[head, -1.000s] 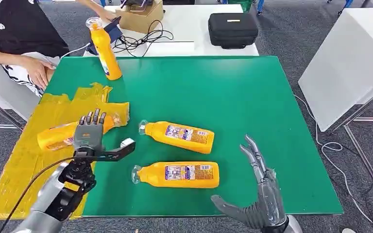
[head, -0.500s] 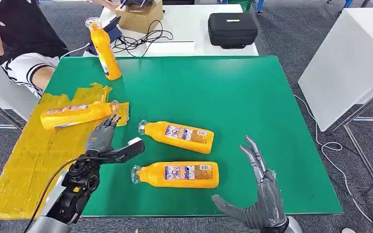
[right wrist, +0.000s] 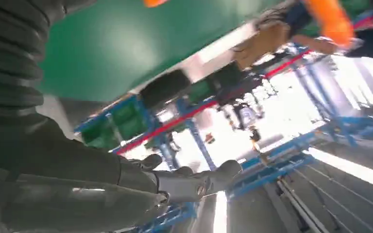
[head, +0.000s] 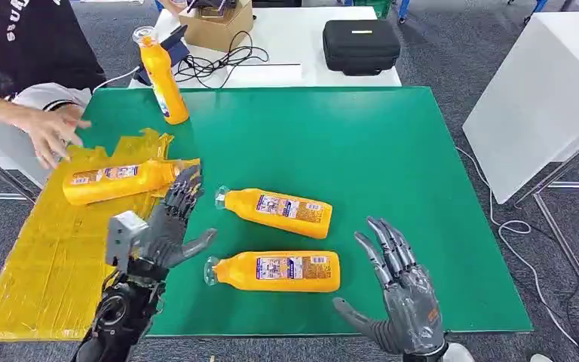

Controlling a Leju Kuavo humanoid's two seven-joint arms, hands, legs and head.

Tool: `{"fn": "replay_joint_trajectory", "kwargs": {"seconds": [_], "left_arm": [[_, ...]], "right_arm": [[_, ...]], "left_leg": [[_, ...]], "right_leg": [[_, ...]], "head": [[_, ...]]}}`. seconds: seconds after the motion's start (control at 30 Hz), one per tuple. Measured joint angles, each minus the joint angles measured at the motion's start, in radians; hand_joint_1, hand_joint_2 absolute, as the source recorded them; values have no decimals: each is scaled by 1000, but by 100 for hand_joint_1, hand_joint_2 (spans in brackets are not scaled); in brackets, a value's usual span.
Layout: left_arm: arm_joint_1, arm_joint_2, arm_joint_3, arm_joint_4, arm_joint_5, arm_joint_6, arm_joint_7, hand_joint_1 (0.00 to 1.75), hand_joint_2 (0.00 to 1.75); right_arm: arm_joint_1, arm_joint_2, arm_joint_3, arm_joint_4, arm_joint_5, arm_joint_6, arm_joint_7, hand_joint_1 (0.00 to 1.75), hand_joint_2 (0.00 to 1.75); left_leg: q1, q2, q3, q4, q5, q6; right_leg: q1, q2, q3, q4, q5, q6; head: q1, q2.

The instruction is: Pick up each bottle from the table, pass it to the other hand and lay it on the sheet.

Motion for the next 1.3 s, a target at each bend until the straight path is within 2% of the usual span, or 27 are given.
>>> {"fn": "replay_joint_trajectory", "kwargs": {"seconds": [0.07, 0.17, 0.3, 0.4, 0.53, 0.7, 1.07, 1.3], "left_arm": [[51, 4, 1, -75, 62, -44, -37, 0, 175], [101, 19, 1, -163, 83, -129, -88, 0, 175], [125, 29, 1, -229, 79, -173, -113, 0, 175], [130, 34, 0, -257, 70, -182, -117, 0, 175], [137, 37, 0, -276, 68, -185, -119, 0, 175], [138, 39, -1, -283, 66, -196, -119, 0, 175], [137, 40, -11, -283, 62, -197, -122, 0, 175], [119, 45, -44, -274, 41, -183, -128, 0, 175]], "right_arm": [[-16, -3, -26, 1, 13, 75, 47, 0, 175], [-55, -20, -56, 15, -60, 217, 54, 0, 175], [-121, -34, -64, 64, -118, 369, 61, 0, 175], [-173, -36, -61, 114, -134, 437, 93, 0, 175], [-215, -35, -55, 159, -150, 471, 111, 0, 175], [-259, -32, -50, 224, -254, 534, 121, 0, 175], [-313, -30, -36, 290, -301, 571, 109, 0, 175], [-384, -19, 68, 344, -290, 617, 97, 0, 175]], "left_leg": [[0, 0, 0, 0, 0, 0], [0, 0, 0, 0, 0, 0], [0, 0, 1, 0, 1, 0], [0, 0, 1, 0, 1, 0], [0, 0, 1, 0, 1, 0], [0, -1, 1, 0, 1, 0], [0, -1, 1, 0, 1, 0], [0, 0, 1, 0, 1, 0]], "right_leg": [[0, 0, 0, 0, 0, 0], [0, 0, 0, 0, 0, 0], [0, 0, 1, 0, 0, 0], [0, 0, 1, 0, 0, 0], [0, 0, 1, 0, 0, 0], [0, 0, 1, 0, 0, 0], [0, 0, 1, 0, 0, 0], [0, 0, 1, 0, 0, 0]], "head": [[0, 0], [1, 0], [0, 0], [0, 0], [0, 0], [0, 0], [0, 0], [0, 0]]}}
